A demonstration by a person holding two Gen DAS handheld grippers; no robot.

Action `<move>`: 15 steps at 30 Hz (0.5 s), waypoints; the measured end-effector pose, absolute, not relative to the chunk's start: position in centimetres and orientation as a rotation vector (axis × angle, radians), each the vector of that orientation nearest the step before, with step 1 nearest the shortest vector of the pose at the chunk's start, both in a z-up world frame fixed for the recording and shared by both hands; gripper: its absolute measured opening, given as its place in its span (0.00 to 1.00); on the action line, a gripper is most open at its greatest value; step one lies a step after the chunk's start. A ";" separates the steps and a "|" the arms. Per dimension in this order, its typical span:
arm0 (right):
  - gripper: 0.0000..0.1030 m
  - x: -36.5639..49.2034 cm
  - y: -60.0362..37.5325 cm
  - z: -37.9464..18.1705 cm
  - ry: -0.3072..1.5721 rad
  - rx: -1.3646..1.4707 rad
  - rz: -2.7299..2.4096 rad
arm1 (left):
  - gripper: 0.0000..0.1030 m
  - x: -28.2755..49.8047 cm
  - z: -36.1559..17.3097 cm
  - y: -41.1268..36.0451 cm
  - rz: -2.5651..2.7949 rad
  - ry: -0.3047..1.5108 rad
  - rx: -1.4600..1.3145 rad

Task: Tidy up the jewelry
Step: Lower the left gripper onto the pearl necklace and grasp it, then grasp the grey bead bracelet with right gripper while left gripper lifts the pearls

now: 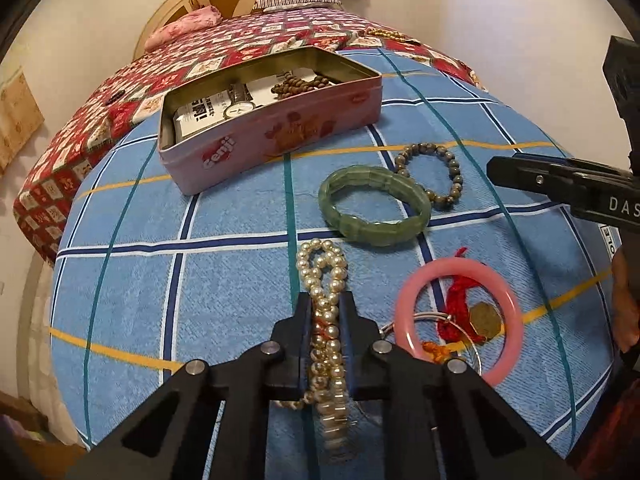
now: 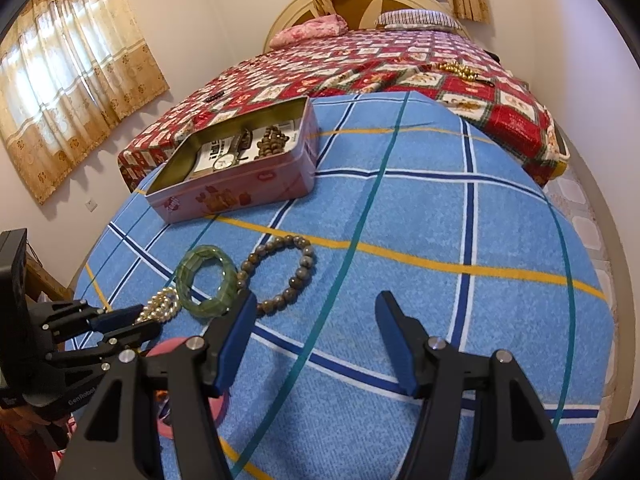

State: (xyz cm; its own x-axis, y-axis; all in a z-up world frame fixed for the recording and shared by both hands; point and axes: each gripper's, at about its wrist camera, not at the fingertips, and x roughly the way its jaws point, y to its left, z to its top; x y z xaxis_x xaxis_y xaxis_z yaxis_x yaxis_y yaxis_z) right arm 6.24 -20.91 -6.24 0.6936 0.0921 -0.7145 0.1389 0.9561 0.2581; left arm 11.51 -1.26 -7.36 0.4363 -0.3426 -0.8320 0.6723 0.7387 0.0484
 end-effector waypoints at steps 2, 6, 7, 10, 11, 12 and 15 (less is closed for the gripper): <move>0.63 6.3 -21.1 -6.3 0.811 0.303 -0.033 | 0.12 11.6 -7.3 -1.0 -0.654 0.918 0.360; 0.63 6.5 -21.4 -6.3 0.814 0.307 -0.031 | 0.12 11.4 -6.0 0.2 -0.653 0.883 0.240; 0.58 6.5 -21.4 -6.3 0.813 0.303 -0.027 | 0.12 11.3 -5.4 0.5 -0.655 0.866 0.218; 0.54 7.3 -21.1 -6.1 0.818 0.286 -0.003 | 0.07 10.9 -3.8 1.2 -0.645 0.819 0.168; 0.54 7.6 -21.0 -6.1 0.822 0.286 0.004 | 0.07 10.8 -3.1 1.5 -0.647 0.801 0.138; 0.54 8.0 -20.9 -6.2 0.826 0.286 0.006 | 0.07 10.8 -2.6 1.6 -0.649 0.788 0.116; 0.54 9.6 -20.3 -6.6 0.845 0.262 0.003 | 0.07 10.7 -1.4 1.5 -0.643 0.752 0.106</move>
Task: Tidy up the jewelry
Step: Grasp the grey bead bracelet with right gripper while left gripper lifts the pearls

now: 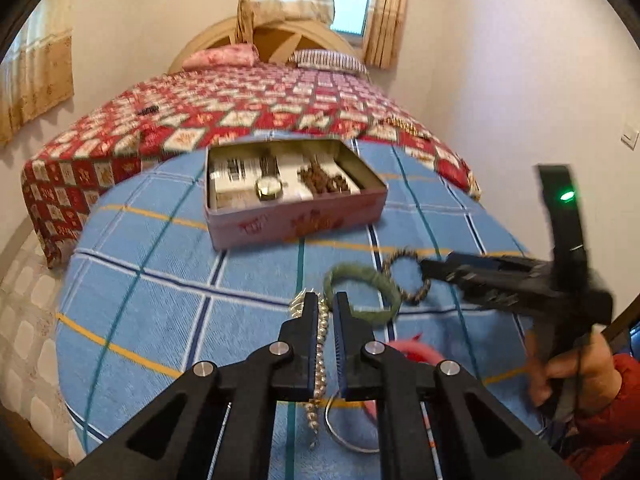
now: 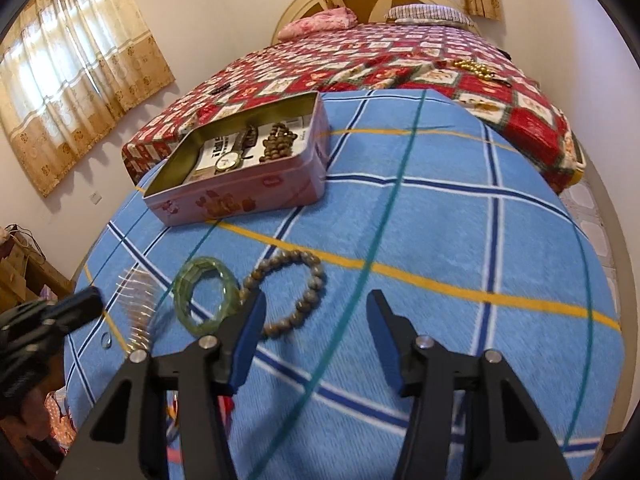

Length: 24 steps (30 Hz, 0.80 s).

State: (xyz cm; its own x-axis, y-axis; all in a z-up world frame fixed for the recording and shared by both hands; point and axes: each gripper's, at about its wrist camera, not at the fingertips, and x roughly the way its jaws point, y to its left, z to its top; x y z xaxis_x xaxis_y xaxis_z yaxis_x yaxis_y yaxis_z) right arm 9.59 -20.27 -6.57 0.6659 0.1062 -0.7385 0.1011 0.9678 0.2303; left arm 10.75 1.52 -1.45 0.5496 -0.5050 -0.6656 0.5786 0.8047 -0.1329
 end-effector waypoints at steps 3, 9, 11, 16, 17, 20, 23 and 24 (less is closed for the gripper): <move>0.49 10.7 -19.3 -7.1 0.884 0.204 -0.001 | 0.07 11.1 -1.1 1.4 -0.620 0.737 0.122; 0.28 11.0 -17.7 -7.7 0.907 0.043 -0.035 | 0.12 12.0 -3.6 1.1 -0.583 0.829 0.195; 0.13 10.9 -18.3 -7.6 0.902 0.067 -0.025 | 0.32 12.1 -4.4 0.9 -0.603 0.873 0.179; 0.13 9.4 -19.2 -6.1 0.805 0.118 -0.015 | 0.59 12.3 -5.2 0.9 -0.583 0.893 0.139; 0.13 9.3 -19.2 -5.7 0.791 0.119 -0.014 | 0.59 12.5 -5.3 0.9 -0.572 0.900 0.138; 0.13 8.6 -19.6 -4.7 0.751 0.150 0.006 | 0.59 12.6 -6.0 0.2 -0.562 0.907 0.176; 0.13 8.4 -20.1 -3.7 0.717 0.178 0.014 | 0.32 12.8 -7.2 -0.5 -0.555 0.962 0.211; 0.13 8.4 -20.2 -3.3 0.708 0.186 0.016 | 0.27 12.7 -7.4 -0.6 -0.547 0.951 0.221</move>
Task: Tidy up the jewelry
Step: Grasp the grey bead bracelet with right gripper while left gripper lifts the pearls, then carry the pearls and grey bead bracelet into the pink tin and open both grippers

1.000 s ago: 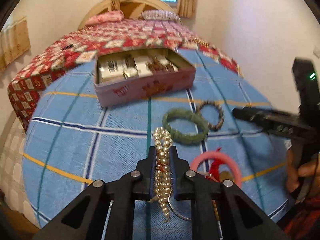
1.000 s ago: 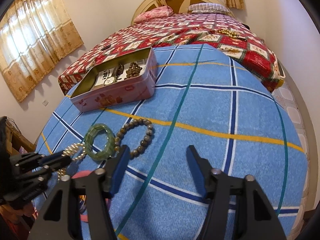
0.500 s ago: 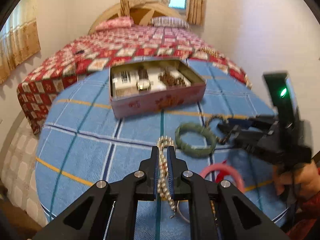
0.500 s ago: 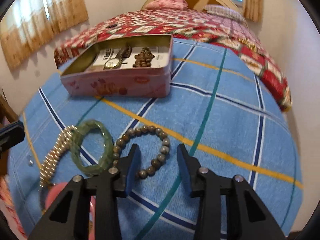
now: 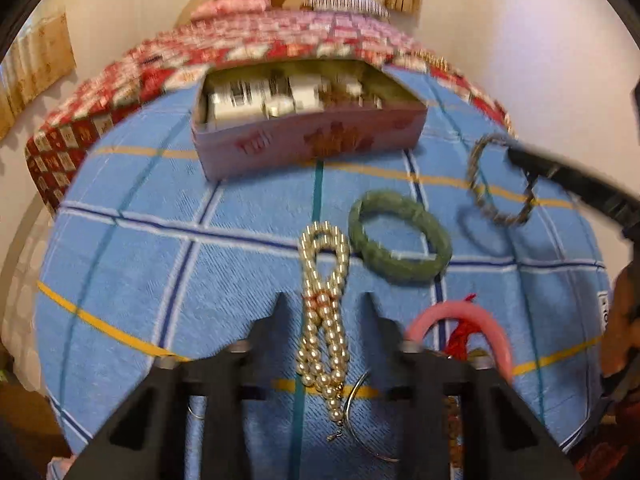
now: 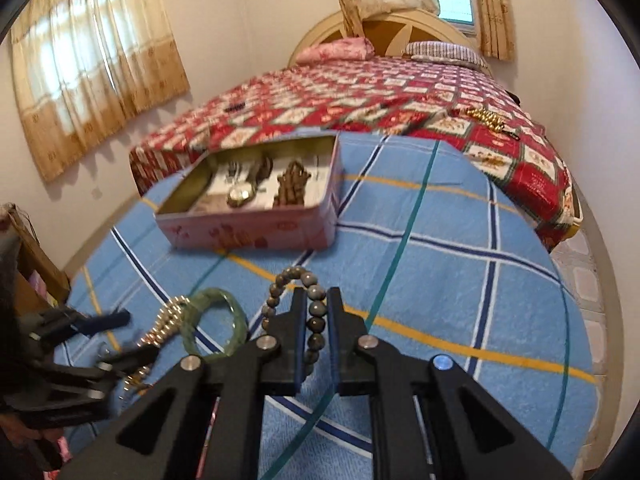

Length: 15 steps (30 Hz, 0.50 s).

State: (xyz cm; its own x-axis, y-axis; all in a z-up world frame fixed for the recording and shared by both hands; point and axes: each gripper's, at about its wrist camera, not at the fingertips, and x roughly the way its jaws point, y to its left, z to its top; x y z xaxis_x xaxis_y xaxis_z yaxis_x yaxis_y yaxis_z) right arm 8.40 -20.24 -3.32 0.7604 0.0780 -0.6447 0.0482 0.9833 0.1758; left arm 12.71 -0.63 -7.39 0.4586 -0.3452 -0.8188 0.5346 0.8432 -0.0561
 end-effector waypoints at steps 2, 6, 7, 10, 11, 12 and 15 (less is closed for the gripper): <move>0.13 8.2 -20.3 -2.8 0.693 0.194 0.018 | 0.22 12.7 -7.4 -0.9 -0.538 0.955 0.246; 0.13 8.2 -19.9 -2.8 0.690 0.200 0.030 | 0.12 12.6 -7.4 -1.1 -0.551 0.952 0.257; 0.13 8.2 -19.8 -2.8 0.688 0.200 0.034 | 0.12 12.6 -7.5 -1.0 -0.553 0.949 0.243; 0.13 8.2 -19.8 -2.7 0.680 0.205 0.043 | 0.12 12.7 -7.6 0.0 -0.562 0.937 0.165; 0.13 8.1 -19.9 -2.6 0.678 0.207 0.045 | 0.12 12.7 -7.5 0.1 -0.561 0.931 0.151; 0.13 8.1 -20.0 -2.5 0.674 0.209 0.044 | 0.12 12.5 -7.3 0.3 -0.561 0.918 0.144; 0.13 8.0 -20.2 -2.2 0.664 0.213 0.040 | 0.12 12.2 -6.3 0.6 -0.565 0.876 0.126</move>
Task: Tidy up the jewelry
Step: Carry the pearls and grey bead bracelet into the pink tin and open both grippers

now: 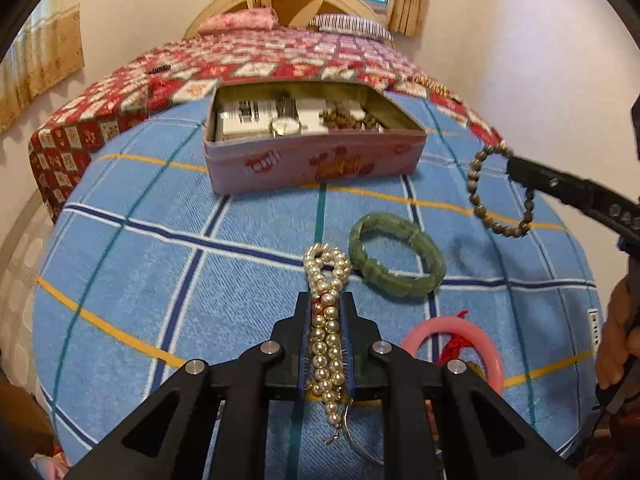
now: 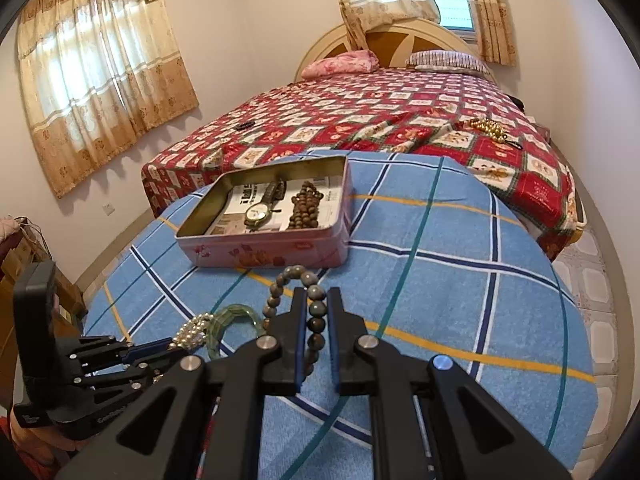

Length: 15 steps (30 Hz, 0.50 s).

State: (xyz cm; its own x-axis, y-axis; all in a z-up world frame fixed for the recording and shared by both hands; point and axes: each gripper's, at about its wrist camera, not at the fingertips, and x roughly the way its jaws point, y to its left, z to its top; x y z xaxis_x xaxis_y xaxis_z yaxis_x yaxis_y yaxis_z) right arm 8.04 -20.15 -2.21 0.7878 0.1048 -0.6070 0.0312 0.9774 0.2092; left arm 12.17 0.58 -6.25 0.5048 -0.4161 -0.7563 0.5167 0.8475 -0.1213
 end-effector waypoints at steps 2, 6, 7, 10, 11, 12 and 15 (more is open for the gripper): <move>0.13 8.2 -20.3 -2.1 0.660 0.217 0.037 | 0.11 12.1 -5.4 1.0 -0.565 0.847 0.101; 0.13 8.5 -20.4 -2.0 0.654 0.231 0.041 | 0.05 12.4 -3.1 1.6 -0.580 0.781 0.041; 0.13 8.6 -20.4 -1.9 0.653 0.235 0.046 | 0.05 12.5 -2.7 1.7 -0.580 0.770 0.040; 0.13 9.0 -20.4 -1.5 0.647 0.235 0.053 | 0.05 13.0 -1.7 1.4 -0.583 0.741 0.069; 0.13 9.2 -20.4 -1.4 0.645 0.232 0.054 | 0.05 13.2 -1.7 1.3 -0.587 0.747 0.098; 0.13 9.3 -20.3 -1.3 0.643 0.230 0.054 | 0.05 13.3 -1.9 1.2 -0.579 0.751 0.124; 0.13 9.3 -20.2 -1.4 0.644 0.230 0.060 | 0.08 13.6 -3.1 1.0 -0.580 0.800 0.166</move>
